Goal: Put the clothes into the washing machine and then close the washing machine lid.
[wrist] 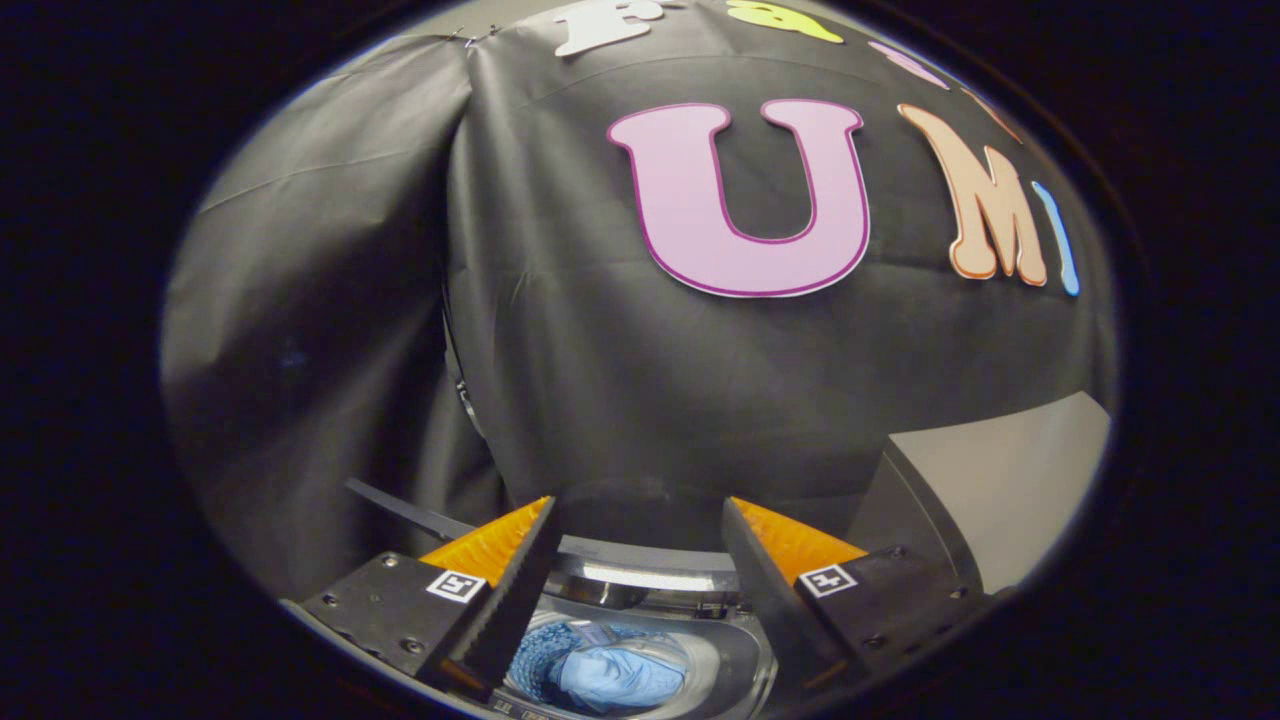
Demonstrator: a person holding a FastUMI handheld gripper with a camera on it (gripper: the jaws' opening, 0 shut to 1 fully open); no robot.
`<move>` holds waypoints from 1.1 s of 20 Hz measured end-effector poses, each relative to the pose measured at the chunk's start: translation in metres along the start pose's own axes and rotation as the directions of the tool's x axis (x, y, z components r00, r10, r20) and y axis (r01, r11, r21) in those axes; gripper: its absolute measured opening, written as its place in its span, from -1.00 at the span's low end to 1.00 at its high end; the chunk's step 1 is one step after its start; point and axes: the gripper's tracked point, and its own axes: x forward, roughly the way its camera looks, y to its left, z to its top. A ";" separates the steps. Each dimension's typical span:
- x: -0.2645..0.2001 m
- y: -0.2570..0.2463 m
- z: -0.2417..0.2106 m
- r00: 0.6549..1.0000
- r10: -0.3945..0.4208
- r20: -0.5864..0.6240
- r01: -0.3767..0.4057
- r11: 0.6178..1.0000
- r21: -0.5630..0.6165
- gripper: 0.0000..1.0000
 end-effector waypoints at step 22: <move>-0.005 0.038 -0.046 0.994 0.073 -0.086 -0.079 0.994 -0.078 0.98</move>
